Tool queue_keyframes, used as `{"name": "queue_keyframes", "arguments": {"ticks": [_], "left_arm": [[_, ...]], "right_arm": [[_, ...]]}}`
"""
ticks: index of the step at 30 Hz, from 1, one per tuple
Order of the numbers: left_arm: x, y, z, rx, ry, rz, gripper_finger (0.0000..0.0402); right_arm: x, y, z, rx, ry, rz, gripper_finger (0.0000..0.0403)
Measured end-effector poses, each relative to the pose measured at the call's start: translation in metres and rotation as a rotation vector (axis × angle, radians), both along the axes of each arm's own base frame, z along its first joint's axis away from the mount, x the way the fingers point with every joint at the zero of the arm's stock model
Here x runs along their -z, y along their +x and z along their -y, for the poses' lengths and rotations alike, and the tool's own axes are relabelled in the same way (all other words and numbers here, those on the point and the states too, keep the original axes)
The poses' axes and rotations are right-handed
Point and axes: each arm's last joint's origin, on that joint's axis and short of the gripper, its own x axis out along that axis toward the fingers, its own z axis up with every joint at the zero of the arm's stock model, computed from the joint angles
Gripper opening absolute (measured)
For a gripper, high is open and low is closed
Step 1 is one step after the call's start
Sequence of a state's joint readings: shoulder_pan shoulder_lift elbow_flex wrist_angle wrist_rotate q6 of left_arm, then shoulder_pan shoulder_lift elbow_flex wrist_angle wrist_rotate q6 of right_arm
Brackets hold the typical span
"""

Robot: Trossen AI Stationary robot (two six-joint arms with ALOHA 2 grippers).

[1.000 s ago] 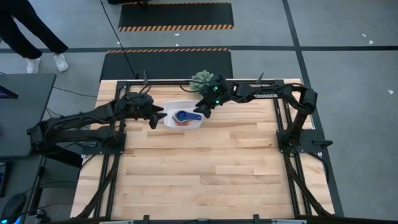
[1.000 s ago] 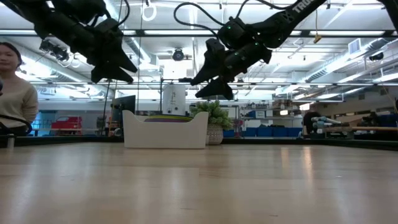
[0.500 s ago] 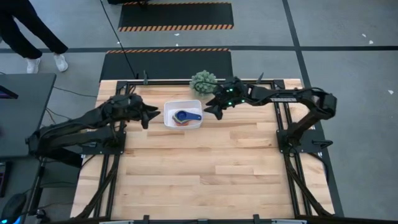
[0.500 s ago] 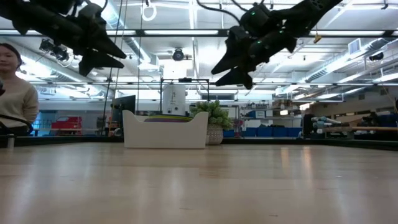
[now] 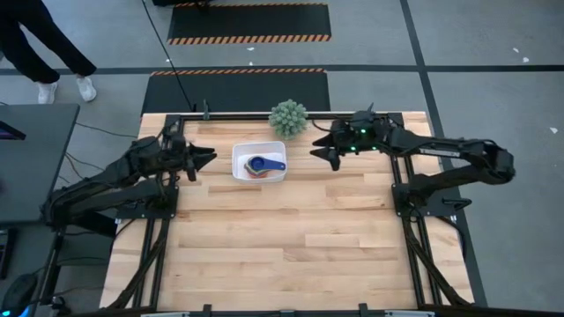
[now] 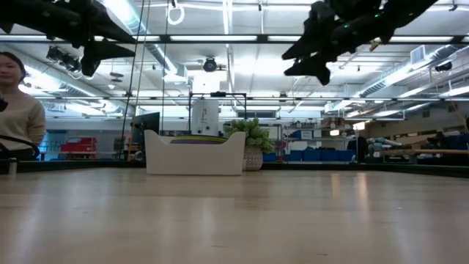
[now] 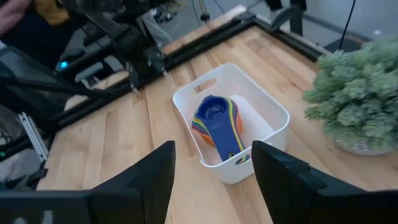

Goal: Nest measuring cups in basket
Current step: Return to Home Position

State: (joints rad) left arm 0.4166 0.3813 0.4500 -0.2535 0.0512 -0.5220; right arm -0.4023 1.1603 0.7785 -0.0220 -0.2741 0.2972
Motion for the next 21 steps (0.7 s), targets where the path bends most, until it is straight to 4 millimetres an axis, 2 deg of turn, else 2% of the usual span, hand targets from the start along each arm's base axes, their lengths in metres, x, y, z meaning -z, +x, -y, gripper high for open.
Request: {"name": "queue_keyframes", "arguments": {"ticks": [14, 21], "left_arm": [[-0.008, -0.023, 0.010, -0.001, 0.003, 0.114, 0.0142], [-0.004, -0.035, 0.016, -0.007, -0.001, 0.105, 0.0142]], "right_arm": [[-0.015, -0.060, -0.024, 0.064, -0.013, 0.154, 0.0219], [-0.003, -0.091, -0.036, 0.110, 0.024, 0.229, 0.0219]]}}
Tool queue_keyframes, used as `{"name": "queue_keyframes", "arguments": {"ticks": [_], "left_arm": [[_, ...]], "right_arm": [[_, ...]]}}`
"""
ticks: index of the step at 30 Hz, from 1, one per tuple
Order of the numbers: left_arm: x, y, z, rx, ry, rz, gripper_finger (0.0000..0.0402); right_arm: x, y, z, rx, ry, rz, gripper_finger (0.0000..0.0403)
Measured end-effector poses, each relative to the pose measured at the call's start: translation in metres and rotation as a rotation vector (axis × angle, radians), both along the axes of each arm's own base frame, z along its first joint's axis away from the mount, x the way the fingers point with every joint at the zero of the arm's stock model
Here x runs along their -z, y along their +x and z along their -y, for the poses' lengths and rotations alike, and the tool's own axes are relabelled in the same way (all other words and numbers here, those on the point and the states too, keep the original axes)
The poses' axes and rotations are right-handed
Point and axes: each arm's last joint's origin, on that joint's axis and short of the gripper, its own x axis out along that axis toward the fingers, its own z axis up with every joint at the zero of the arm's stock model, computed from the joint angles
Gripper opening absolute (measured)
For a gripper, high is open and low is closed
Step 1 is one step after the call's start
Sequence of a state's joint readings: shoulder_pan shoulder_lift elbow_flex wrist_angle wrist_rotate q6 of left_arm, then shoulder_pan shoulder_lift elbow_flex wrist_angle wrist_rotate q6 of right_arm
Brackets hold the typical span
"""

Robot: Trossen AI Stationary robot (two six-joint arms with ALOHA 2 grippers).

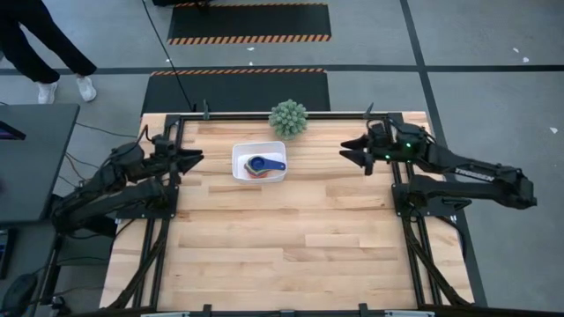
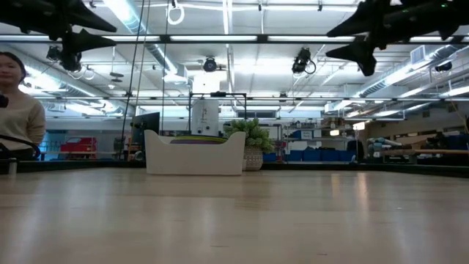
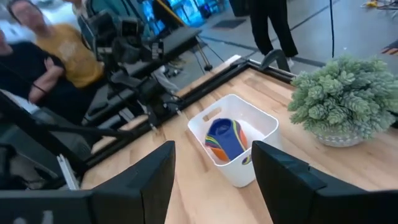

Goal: Nest measuring cups in basket
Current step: Return to Home Position

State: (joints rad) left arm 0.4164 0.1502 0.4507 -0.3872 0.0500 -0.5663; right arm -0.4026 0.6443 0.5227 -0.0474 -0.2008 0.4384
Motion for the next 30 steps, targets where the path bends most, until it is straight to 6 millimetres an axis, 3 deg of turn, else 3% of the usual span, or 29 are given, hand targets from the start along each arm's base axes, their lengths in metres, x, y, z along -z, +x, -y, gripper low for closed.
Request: {"name": "queue_keyframes", "arguments": {"ticks": [12, 30], "left_arm": [[0.005, -0.023, 0.008, -0.077, -0.009, 0.038, 0.0142], [0.007, -0.023, 0.008, -0.081, -0.016, 0.017, 0.0142]], "right_arm": [[0.005, -0.036, -0.013, 0.082, 0.014, 0.113, 0.0217], [0.007, -0.070, -0.025, 0.165, 0.011, 0.139, 0.0216]]}}
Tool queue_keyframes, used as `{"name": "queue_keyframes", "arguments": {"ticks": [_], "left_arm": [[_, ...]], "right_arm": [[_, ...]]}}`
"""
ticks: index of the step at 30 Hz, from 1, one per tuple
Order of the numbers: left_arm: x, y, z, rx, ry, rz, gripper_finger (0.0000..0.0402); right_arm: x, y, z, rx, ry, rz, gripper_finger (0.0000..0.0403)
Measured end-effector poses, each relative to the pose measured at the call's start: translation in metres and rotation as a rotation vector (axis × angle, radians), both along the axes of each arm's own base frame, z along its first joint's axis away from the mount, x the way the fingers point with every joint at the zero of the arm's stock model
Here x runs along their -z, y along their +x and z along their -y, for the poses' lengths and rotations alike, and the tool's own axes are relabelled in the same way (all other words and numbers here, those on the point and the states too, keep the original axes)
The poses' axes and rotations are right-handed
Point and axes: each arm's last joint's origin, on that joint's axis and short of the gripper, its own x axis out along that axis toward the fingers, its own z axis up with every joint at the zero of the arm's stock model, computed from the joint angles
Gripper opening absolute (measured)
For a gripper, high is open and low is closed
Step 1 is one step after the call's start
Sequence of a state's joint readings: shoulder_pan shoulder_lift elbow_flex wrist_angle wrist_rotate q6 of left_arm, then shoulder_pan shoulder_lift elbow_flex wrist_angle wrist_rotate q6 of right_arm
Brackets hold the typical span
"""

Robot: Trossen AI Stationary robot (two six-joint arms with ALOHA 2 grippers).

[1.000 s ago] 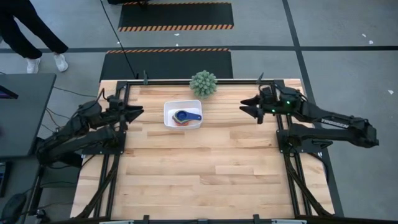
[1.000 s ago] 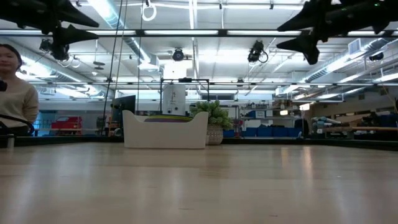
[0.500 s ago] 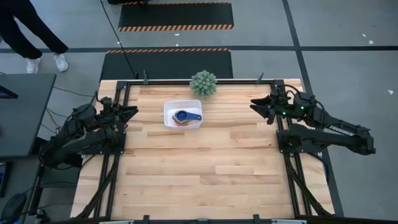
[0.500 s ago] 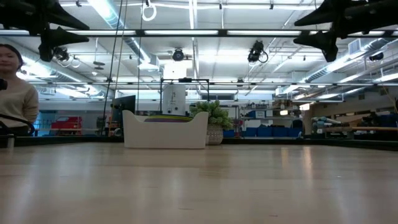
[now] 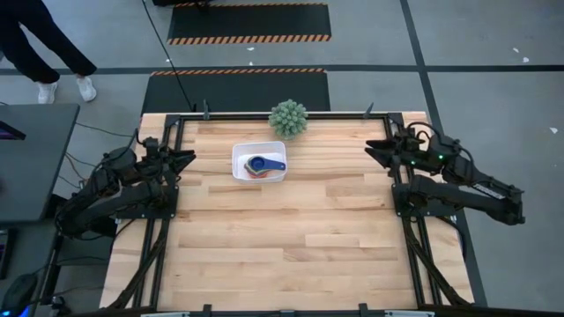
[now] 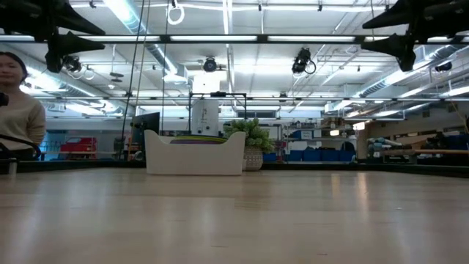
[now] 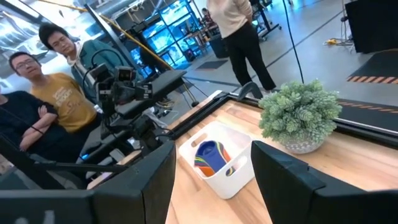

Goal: Nest measuring cups in basket
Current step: Return to Home Position

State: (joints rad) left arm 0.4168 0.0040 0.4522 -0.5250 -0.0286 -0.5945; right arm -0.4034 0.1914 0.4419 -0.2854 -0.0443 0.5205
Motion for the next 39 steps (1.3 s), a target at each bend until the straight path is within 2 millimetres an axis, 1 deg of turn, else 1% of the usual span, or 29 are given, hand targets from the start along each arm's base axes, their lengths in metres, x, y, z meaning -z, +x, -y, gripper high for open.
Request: {"name": "queue_keyframes", "arguments": {"ticks": [5, 11, 16, 22, 34, 37, 39], "left_arm": [[0.000, 0.000, 0.000, -0.001, 0.002, -0.004, 0.0142], [0.001, 0.000, 0.000, 0.005, -0.017, 0.002, 0.0142], [0.001, 0.000, 0.000, 0.011, -0.030, 0.008, 0.0141], [0.003, 0.000, 0.000, -0.011, -0.048, -0.009, 0.0141], [0.008, -0.001, 0.000, -0.026, -0.073, -0.048, 0.0141], [0.009, 0.000, -0.001, -0.028, -0.073, -0.053, 0.0141], [0.014, 0.003, -0.002, -0.029, -0.074, -0.053, 0.0141]], "right_arm": [[0.003, -0.002, -0.001, 0.001, -0.003, 0.026, 0.0212], [0.029, 0.001, 0.000, -0.001, 0.044, 0.112, 0.0195], [0.044, 0.000, 0.000, -0.001, 0.052, 0.182, 0.0187], [0.055, 0.003, 0.002, 0.003, 0.074, 0.160, 0.0185], [0.072, 0.009, 0.004, 0.000, 0.083, 0.150, 0.0185], [0.080, 0.011, 0.005, -0.001, 0.102, 0.156, 0.0185], [0.087, 0.014, 0.006, -0.002, 0.119, 0.167, 0.0185]]}}
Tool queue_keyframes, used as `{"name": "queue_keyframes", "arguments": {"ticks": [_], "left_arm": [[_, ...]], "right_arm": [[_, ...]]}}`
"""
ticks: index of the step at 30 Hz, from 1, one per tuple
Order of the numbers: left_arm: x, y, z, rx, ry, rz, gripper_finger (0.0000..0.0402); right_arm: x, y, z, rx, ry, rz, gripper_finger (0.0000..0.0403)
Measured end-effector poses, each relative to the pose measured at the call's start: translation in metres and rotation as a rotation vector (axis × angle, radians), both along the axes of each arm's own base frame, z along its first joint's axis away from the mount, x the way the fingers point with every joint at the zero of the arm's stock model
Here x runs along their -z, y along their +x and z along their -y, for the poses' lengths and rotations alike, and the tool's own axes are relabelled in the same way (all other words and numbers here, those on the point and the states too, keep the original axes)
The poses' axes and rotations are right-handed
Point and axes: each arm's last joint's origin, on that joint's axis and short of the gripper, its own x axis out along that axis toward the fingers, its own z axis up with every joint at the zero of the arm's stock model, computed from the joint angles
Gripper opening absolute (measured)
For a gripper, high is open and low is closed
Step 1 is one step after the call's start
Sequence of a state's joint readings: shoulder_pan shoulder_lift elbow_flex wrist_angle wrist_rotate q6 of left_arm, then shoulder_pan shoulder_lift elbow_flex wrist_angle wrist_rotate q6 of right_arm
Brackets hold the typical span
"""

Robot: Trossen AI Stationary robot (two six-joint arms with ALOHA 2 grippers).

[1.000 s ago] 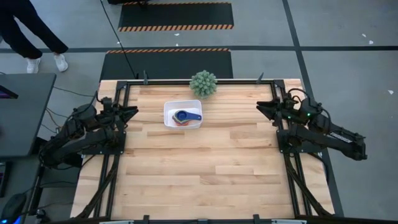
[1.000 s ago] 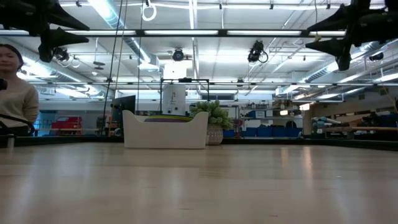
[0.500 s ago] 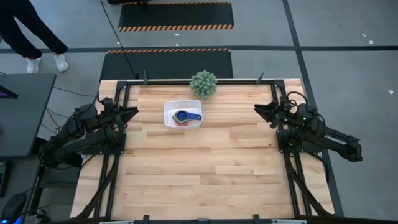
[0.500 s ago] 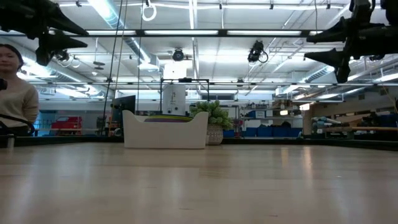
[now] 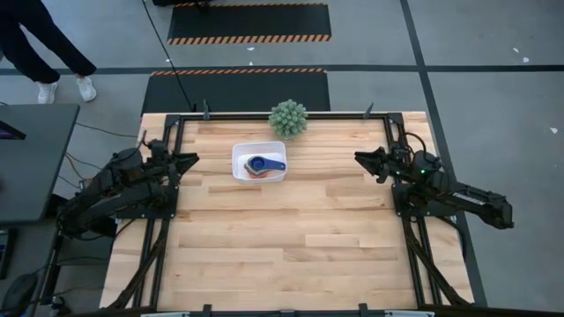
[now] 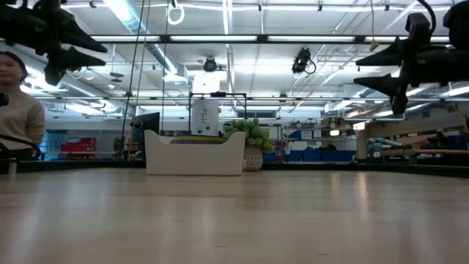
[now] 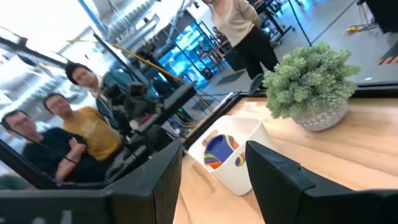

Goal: Nest measuring cups in basket
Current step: Return to Home Position

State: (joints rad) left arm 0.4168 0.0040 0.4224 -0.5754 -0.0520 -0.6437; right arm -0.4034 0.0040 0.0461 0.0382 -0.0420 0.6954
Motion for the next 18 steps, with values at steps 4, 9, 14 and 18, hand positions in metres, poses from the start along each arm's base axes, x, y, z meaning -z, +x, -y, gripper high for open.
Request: {"name": "queue_keyframes", "arguments": {"ticks": [4, 9, 14, 18], "left_arm": [[0.016, 0.012, -0.005, 0.021, -0.003, 0.017, 0.0141], [0.039, 0.026, -0.010, 0.044, -0.014, 0.065, 0.0141], [0.058, 0.035, -0.011, 0.073, -0.033, 0.074, 0.0141], [0.067, 0.038, -0.011, 0.092, -0.025, 0.047, 0.0141]], "right_arm": [[0.009, 0.002, 0.001, -0.008, 0.047, 0.019, 0.0185], [0.010, 0.003, 0.001, -0.018, 0.077, 0.020, 0.0185], [0.012, 0.003, 0.001, -0.019, 0.110, 0.020, 0.0185], [0.013, 0.003, 0.001, -0.020, 0.142, 0.013, 0.0185]]}}
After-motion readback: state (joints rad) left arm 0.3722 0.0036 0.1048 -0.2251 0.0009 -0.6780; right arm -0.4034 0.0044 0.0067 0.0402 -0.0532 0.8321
